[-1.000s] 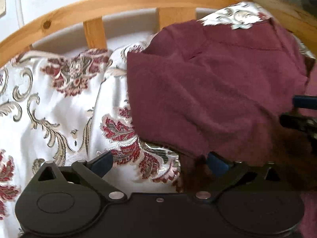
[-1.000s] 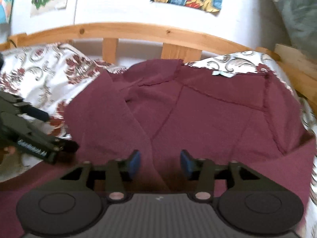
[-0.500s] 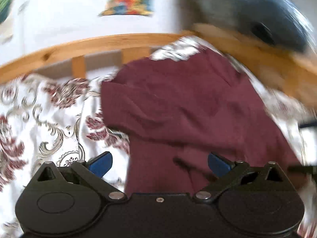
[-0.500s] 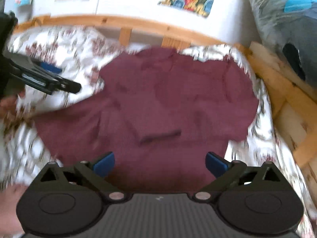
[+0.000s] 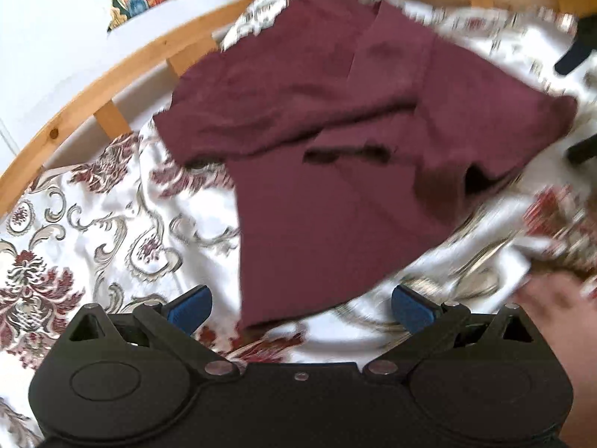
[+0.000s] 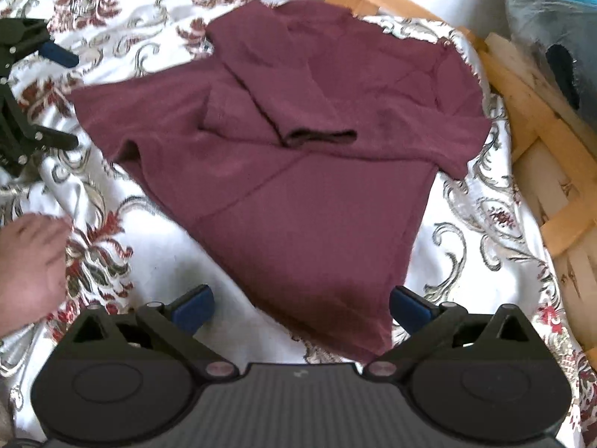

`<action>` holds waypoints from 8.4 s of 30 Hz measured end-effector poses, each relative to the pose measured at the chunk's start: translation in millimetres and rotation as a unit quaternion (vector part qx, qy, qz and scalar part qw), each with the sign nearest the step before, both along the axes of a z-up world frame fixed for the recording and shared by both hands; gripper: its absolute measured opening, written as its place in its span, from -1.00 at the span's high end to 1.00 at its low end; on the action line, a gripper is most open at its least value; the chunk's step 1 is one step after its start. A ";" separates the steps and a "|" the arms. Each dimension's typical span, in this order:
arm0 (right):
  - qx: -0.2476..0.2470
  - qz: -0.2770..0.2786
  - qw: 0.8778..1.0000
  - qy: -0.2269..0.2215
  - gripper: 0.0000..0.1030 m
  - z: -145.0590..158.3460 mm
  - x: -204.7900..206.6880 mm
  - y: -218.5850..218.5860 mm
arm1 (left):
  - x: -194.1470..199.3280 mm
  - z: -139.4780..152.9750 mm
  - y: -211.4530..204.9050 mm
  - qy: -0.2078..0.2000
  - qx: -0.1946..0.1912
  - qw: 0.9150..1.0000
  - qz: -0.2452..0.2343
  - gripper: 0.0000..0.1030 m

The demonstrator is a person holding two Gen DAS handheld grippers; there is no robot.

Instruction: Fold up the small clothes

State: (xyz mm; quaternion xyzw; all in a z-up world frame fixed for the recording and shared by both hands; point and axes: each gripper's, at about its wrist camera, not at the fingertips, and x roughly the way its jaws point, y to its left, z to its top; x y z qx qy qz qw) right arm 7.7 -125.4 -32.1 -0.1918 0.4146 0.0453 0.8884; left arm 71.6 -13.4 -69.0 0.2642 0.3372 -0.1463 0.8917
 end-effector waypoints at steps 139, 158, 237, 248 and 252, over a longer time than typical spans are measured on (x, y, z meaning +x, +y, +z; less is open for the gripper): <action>0.030 -0.122 0.965 -0.231 0.84 7.0 160.0 -46.9 | 261.6 59.8 -3.0 0.013 -0.126 0.980 0.154 0.78; 0.118 -0.232 0.939 -0.223 0.14 8.1 160.0 -105.9 | 273.0 61.2 -5.3 0.008 -0.122 0.973 0.196 0.21; 0.108 -0.090 0.961 -0.240 -1.00 -2.9 86.7 13.8 | 82.6 31.0 37.3 -0.011 -0.297 0.901 0.317 -0.98; 0.101 -0.057 0.964 -0.239 -1.00 -21.0 100.8 30.5 | 129.2 3.5 48.8 0.032 -0.312 0.908 0.276 -0.99; 0.090 -0.039 0.973 -0.211 -1.00 -26.7 103.9 38.5 | 132.2 0.0 50.6 0.035 -0.311 0.909 0.277 -0.99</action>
